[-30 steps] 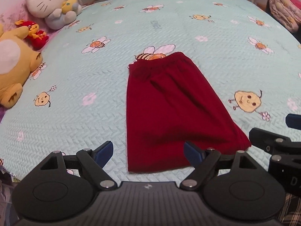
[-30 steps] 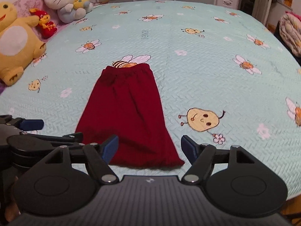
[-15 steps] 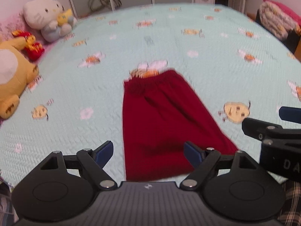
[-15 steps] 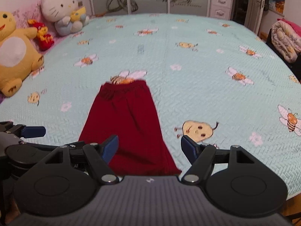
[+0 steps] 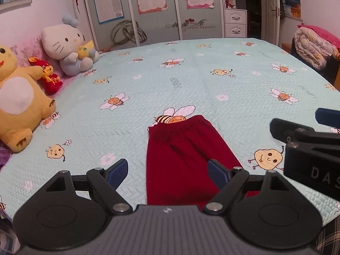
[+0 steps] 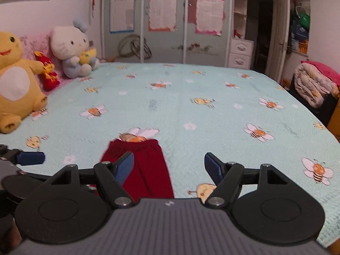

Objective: Fold clothes

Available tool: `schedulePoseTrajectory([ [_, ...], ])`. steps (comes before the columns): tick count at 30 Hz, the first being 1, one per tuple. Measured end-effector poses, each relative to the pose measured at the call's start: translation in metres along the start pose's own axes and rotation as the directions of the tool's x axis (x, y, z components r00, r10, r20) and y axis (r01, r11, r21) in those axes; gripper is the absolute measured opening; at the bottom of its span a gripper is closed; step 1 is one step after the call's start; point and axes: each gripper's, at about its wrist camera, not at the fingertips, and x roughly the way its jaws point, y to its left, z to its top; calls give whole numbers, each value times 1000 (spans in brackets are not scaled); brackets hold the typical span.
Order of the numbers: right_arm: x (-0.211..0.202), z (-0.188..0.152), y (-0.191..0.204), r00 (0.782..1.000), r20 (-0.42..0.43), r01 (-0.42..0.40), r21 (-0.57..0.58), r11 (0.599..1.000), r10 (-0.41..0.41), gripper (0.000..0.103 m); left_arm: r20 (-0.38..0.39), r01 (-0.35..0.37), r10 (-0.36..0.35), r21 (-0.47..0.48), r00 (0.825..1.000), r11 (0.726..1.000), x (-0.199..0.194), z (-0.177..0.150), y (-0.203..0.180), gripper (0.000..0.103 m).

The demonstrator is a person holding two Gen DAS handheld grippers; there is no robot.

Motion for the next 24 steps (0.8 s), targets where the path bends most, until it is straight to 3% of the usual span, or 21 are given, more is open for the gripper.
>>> schedulePoseTrajectory([
  [17, 10, -11, 6, 997, -73, -36, -4, 999, 35, 73, -98, -21, 24, 27, 995, 999, 13, -15, -7, 85],
  [24, 19, -18, 5, 994, -107, -32, -10, 999, 31, 73, -148, 25, -24, 8, 989, 1000, 24, -20, -9, 85],
])
